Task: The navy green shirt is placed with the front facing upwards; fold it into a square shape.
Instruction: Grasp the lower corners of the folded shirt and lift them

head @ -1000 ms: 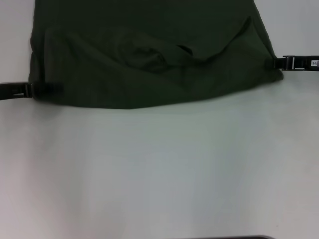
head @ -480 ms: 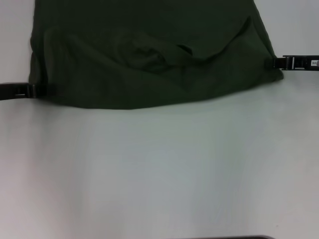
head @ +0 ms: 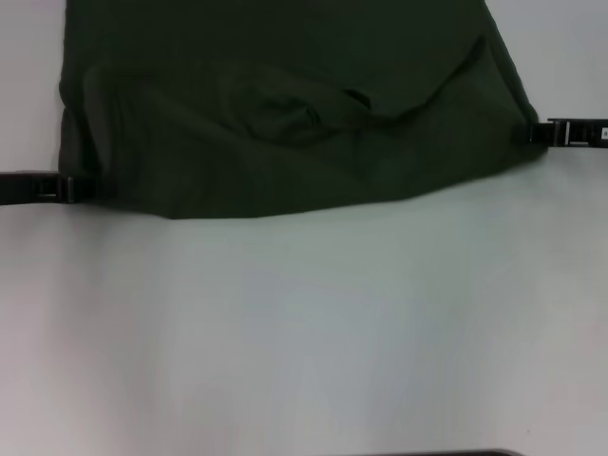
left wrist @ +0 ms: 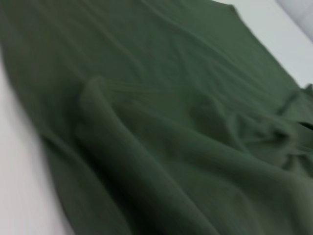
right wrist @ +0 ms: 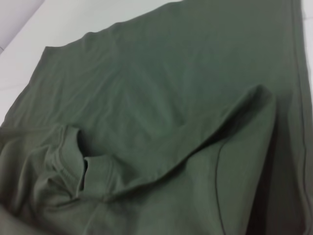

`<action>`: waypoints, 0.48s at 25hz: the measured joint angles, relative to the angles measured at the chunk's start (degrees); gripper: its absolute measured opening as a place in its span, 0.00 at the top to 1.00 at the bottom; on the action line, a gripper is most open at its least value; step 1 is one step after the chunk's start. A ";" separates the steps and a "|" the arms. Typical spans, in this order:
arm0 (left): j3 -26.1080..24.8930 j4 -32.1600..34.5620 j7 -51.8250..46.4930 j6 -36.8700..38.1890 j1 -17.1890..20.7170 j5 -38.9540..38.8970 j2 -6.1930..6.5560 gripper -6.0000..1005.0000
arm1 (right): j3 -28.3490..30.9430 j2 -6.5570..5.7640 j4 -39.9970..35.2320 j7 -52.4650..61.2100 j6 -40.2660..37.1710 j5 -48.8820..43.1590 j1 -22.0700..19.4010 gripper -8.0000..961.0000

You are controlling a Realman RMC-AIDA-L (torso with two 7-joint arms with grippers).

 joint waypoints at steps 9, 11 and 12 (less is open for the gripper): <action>-1.12 -3.22 -0.31 8.49 2.21 -0.34 0.30 0.97 | 1.98 0.00 -0.47 -3.56 -5.98 1.52 -3.44 0.95; -1.20 -3.37 -0.31 9.61 2.90 -0.36 0.62 0.97 | 2.93 0.00 -0.65 -4.61 -7.46 1.70 -4.48 0.95; -1.21 -3.32 -0.33 10.18 3.29 -0.36 0.84 0.97 | 3.36 0.00 -0.83 -4.90 -8.12 1.74 -5.06 0.95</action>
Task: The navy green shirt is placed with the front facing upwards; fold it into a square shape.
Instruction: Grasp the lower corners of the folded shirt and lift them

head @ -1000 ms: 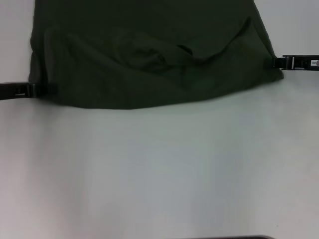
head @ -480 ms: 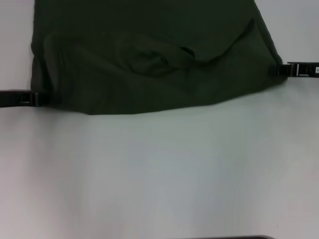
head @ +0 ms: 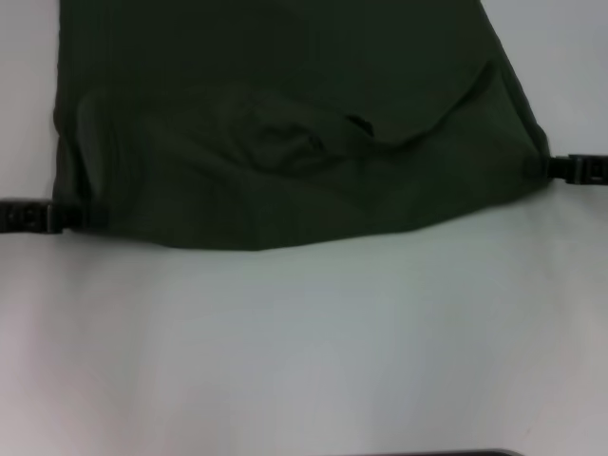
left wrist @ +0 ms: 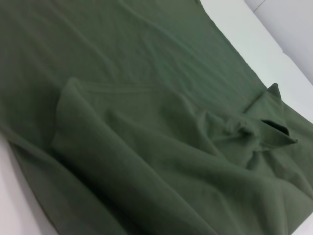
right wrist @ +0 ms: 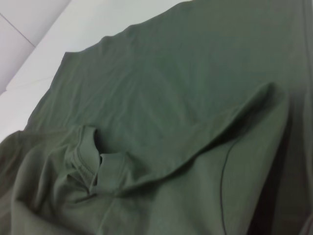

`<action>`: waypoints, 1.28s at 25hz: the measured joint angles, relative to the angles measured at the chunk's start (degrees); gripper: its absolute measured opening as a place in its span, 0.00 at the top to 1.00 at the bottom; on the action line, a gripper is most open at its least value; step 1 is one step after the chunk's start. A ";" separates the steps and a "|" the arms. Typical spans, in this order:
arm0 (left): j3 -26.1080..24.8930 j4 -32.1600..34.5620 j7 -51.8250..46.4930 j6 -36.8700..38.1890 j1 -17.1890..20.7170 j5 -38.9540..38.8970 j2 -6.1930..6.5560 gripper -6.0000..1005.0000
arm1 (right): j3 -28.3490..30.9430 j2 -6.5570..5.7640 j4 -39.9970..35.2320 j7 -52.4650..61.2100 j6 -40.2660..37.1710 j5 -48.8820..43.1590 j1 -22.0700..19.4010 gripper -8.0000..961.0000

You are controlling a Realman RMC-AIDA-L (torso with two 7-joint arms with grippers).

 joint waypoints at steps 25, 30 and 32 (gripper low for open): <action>0.59 -0.11 2.55 11.80 3.92 3.11 1.31 0.97 | 2.04 -1.62 -3.54 -1.82 -10.72 -0.31 -9.70 0.95; 0.60 -0.14 3.44 13.11 4.06 3.46 1.43 0.97 | 3.94 -2.38 -3.55 -2.92 -14.05 -0.31 -10.83 0.95; 0.65 -0.18 3.60 13.60 4.07 3.97 1.52 0.97 | 4.47 -2.69 -3.55 -3.87 -16.06 -0.35 -11.31 0.95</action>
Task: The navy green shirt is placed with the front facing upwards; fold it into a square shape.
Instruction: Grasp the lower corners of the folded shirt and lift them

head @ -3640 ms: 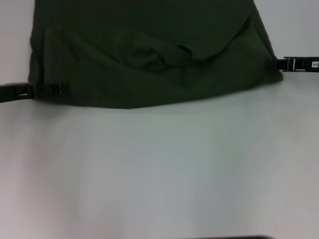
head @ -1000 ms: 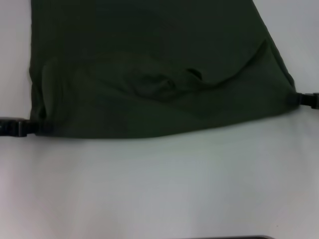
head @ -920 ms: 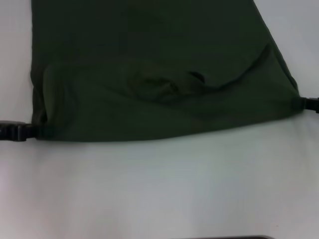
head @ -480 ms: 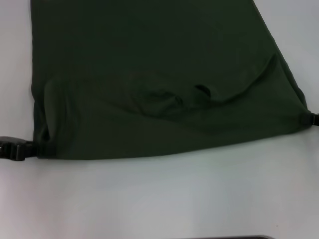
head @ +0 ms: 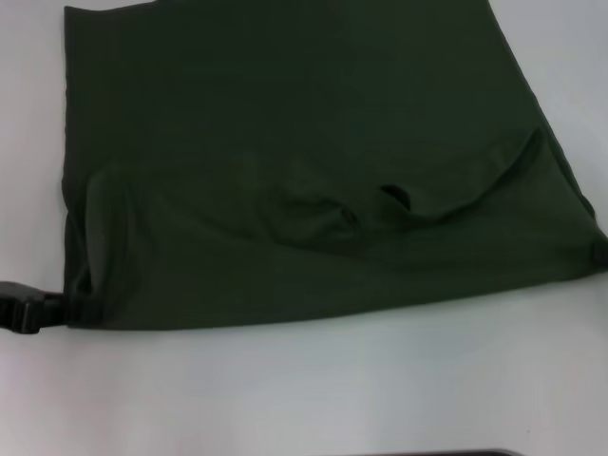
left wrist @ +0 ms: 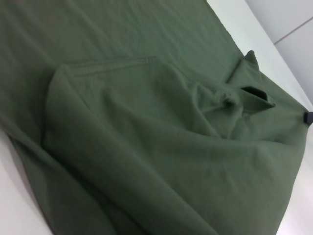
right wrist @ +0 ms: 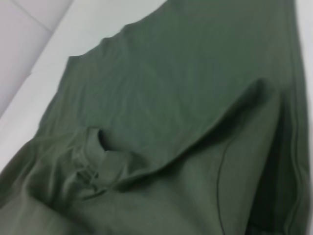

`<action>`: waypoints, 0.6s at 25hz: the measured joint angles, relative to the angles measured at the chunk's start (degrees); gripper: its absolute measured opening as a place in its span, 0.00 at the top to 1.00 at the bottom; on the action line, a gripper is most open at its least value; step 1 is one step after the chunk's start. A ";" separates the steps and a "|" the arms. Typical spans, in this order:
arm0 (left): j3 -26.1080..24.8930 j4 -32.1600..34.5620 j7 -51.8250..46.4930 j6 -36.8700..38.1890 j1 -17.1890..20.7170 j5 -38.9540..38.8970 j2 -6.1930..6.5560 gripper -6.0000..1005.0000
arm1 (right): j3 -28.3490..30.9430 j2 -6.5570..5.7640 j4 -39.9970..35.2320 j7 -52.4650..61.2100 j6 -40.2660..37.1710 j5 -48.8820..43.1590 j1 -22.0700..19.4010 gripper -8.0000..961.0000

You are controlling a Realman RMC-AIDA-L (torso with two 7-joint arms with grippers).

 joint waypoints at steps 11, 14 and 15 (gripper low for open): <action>0.02 -0.11 0.67 1.56 0.14 2.46 0.44 0.97 | 0.46 -0.30 0.01 -2.29 -5.95 -0.90 -1.91 0.95; 0.03 -0.11 0.82 2.49 0.64 2.48 0.48 0.97 | 0.66 -0.29 0.01 -2.30 -6.24 -1.98 -1.98 0.95; 0.04 -0.11 1.07 3.30 1.15 2.49 0.49 0.97 | 0.73 -0.29 0.03 -2.30 -6.26 -2.22 -1.99 0.95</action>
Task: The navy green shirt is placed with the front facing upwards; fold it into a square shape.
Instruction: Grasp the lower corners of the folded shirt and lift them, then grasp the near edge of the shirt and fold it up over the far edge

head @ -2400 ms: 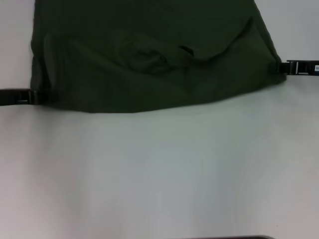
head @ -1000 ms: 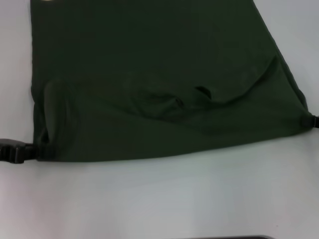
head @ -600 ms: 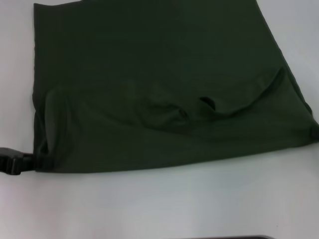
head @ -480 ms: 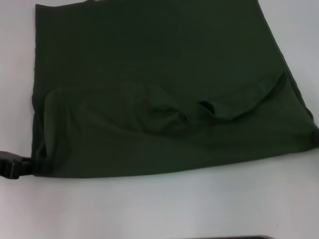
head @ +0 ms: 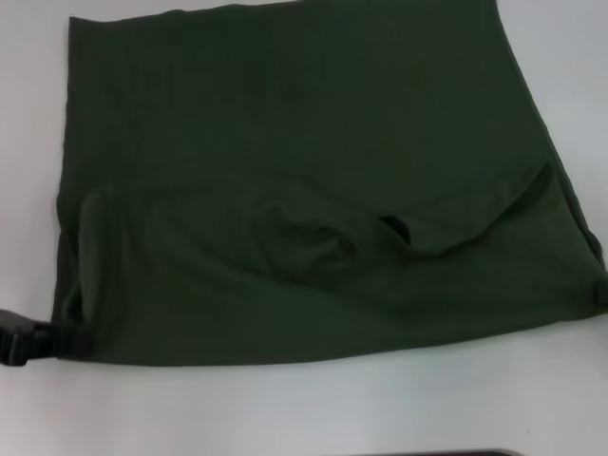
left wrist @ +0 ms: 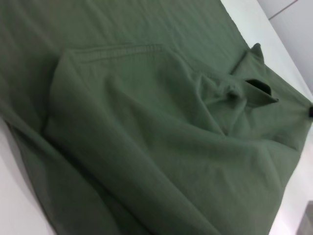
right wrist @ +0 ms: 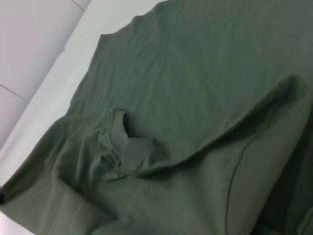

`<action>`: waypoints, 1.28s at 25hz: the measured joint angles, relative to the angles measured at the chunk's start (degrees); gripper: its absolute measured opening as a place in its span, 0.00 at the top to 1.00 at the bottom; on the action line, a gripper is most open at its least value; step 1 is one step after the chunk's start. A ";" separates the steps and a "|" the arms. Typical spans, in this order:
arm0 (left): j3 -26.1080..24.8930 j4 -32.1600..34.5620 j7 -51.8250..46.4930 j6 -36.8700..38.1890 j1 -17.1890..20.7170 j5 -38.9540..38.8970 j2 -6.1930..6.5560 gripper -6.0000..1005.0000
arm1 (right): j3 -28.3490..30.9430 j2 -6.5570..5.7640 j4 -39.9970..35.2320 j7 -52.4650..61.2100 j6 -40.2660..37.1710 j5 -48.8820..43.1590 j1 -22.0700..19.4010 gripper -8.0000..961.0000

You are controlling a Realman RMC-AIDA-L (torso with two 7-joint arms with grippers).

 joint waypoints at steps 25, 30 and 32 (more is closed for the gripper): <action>-1.63 0.08 2.35 2.69 0.59 2.27 -0.26 0.97 | 0.72 -0.09 0.06 0.04 -1.45 -1.25 0.68 0.96; -6.40 0.63 4.58 2.73 -1.34 1.01 -0.27 0.97 | 2.34 -0.23 0.06 0.06 -2.70 -0.97 3.80 0.96; -8.56 0.66 5.01 3.06 -1.92 0.87 -0.28 0.97 | 3.00 -0.24 0.06 0.30 -3.27 -0.96 5.70 0.96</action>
